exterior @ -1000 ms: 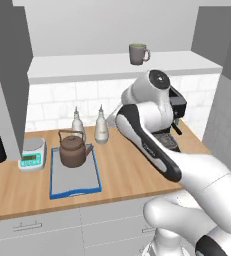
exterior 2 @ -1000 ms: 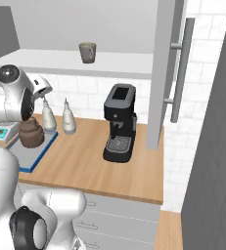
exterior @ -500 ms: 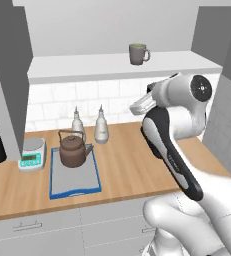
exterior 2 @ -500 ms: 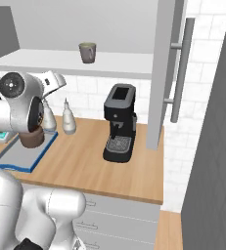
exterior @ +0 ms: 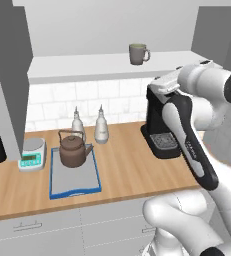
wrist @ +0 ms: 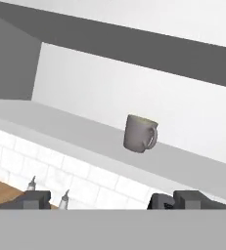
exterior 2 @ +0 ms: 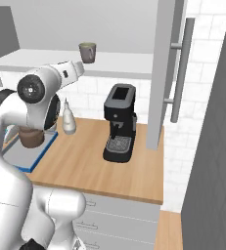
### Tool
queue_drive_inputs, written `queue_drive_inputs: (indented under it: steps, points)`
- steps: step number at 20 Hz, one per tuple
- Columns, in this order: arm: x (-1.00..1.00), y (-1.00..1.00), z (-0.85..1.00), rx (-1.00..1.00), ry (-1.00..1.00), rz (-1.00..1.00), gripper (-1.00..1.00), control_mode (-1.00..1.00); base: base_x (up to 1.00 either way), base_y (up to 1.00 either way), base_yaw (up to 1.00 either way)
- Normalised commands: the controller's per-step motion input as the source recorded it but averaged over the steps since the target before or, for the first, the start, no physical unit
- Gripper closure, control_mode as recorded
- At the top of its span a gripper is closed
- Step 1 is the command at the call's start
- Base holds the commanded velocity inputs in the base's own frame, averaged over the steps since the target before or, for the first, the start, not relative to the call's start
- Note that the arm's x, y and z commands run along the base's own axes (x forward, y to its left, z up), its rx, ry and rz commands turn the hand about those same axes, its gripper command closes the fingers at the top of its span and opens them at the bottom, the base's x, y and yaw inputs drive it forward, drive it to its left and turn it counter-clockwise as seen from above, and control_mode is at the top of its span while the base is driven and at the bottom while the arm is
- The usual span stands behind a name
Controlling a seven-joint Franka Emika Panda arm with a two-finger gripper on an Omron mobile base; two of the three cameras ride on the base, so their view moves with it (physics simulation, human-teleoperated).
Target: Pick the kettle from the counter and place it on the tray. Then pick the mug from the cabinet and place it on the tray. Then close the cabinet doors.
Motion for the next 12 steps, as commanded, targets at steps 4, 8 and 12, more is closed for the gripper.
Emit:
queue_drive_inputs:
  steps: [4, 8, 12]
  points:
    - [0.18, -0.28, 0.05, 0.07, 0.01, 0.00, -1.00, -1.00, 0.00, 0.00, 0.00]
    - [0.11, -0.42, 0.03, 0.10, 0.01, 0.00, -1.00, -1.00, 0.00, 0.00, 0.00]
    - [0.11, -0.38, 0.00, 0.12, 0.02, 0.00, -1.00, -1.00, 0.00, 0.00, 0.00]
